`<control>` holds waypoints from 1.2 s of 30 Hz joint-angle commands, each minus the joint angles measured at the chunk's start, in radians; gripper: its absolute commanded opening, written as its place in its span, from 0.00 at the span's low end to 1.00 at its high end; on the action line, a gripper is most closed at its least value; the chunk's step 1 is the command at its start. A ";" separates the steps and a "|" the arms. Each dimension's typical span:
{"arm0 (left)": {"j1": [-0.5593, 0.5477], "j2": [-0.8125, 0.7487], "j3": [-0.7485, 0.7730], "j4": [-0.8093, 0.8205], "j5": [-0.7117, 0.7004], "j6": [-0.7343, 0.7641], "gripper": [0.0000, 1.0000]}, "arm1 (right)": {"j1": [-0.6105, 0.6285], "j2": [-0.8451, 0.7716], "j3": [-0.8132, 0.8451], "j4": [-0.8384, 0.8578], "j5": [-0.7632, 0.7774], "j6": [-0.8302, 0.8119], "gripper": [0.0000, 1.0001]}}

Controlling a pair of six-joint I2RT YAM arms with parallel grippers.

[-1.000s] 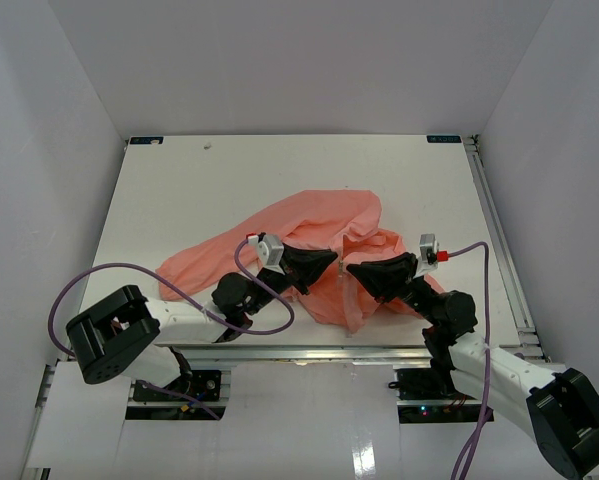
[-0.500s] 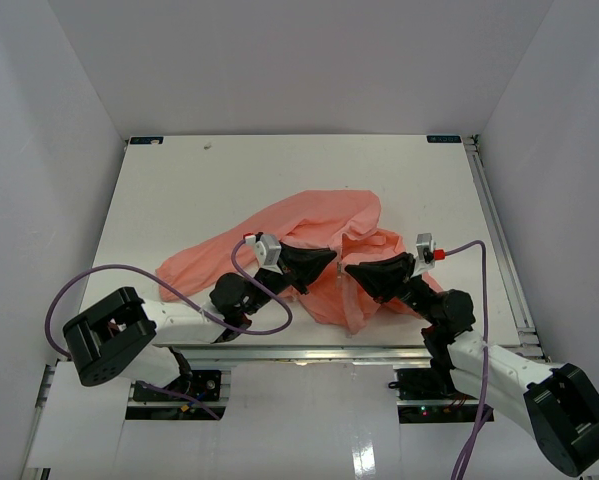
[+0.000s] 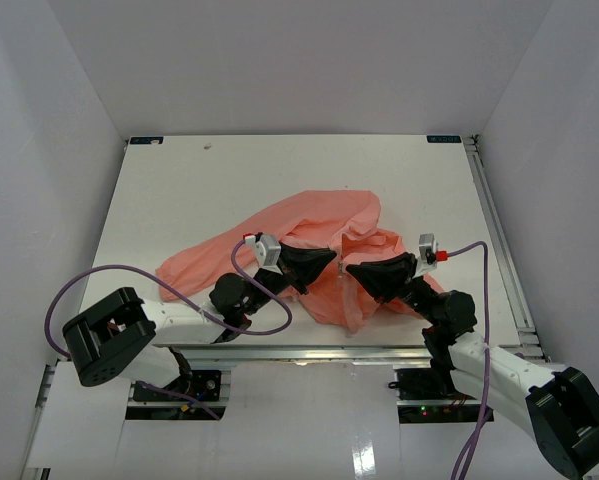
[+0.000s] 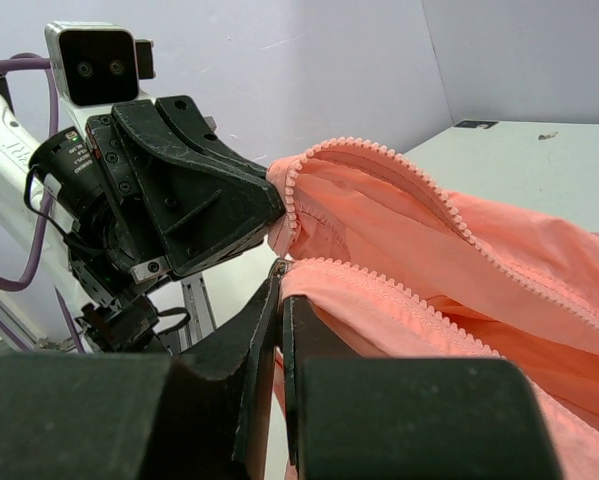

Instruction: Zip up the jacket

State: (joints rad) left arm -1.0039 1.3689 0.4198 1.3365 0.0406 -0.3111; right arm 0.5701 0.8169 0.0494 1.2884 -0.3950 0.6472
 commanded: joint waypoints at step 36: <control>-0.012 -0.016 0.002 0.484 0.003 0.022 0.00 | 0.005 -0.003 -0.124 0.080 -0.017 -0.004 0.08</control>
State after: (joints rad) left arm -1.0100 1.3689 0.4198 1.3365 0.0415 -0.3039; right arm 0.5701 0.8200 0.0494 1.2890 -0.4029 0.6476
